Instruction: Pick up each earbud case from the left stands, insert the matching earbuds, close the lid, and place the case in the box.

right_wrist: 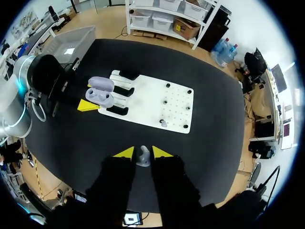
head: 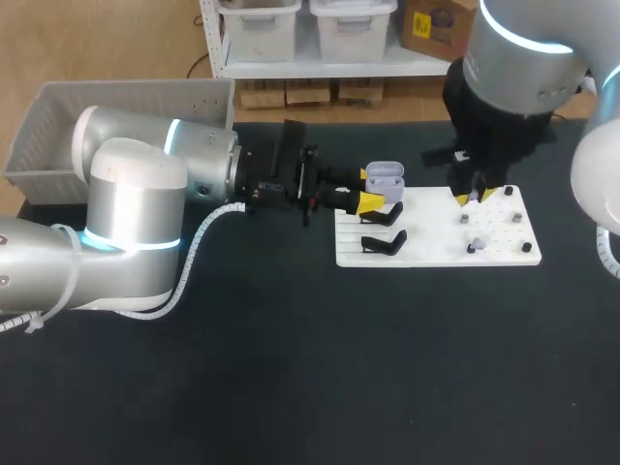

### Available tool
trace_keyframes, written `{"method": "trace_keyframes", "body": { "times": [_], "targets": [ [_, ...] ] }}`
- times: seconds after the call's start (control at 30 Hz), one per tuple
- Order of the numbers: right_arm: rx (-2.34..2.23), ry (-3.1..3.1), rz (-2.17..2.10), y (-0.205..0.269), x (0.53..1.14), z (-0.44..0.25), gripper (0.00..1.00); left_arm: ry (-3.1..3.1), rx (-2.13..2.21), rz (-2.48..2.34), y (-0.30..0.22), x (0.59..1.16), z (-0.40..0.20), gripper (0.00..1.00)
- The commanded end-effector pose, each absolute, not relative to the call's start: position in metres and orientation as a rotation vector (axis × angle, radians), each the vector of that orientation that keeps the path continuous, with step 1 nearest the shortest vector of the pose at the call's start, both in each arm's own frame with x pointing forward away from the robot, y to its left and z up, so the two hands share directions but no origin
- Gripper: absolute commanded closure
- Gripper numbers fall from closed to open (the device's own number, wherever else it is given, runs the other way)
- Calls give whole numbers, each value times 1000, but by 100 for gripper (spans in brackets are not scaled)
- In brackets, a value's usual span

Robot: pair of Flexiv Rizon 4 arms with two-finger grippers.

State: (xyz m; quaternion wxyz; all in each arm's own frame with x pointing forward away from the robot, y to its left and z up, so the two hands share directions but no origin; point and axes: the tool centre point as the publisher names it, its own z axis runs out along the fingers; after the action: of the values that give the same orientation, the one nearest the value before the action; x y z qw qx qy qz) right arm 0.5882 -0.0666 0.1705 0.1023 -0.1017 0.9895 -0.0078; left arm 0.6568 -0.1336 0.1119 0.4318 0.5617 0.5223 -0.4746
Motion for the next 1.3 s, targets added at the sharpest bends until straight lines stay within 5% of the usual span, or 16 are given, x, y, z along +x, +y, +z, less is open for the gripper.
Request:
{"method": "trace_keyframes", "body": {
  "times": [0.03, 0.5, 1.3],
  "targets": [
    [-79, 2934, -35, -55, 590, 173, 100, 1303, 1402, -1183, -134, 657, 112, 100],
    [515, 2940, -64, -25, 604, 171, 100, 1303, 1402, -1183, -134, 657, 112, 100],
    [626, 2914, -136, -22, 611, 168, 100, 1257, 1379, -1119, -149, 654, 111, 100]
  ]
}}
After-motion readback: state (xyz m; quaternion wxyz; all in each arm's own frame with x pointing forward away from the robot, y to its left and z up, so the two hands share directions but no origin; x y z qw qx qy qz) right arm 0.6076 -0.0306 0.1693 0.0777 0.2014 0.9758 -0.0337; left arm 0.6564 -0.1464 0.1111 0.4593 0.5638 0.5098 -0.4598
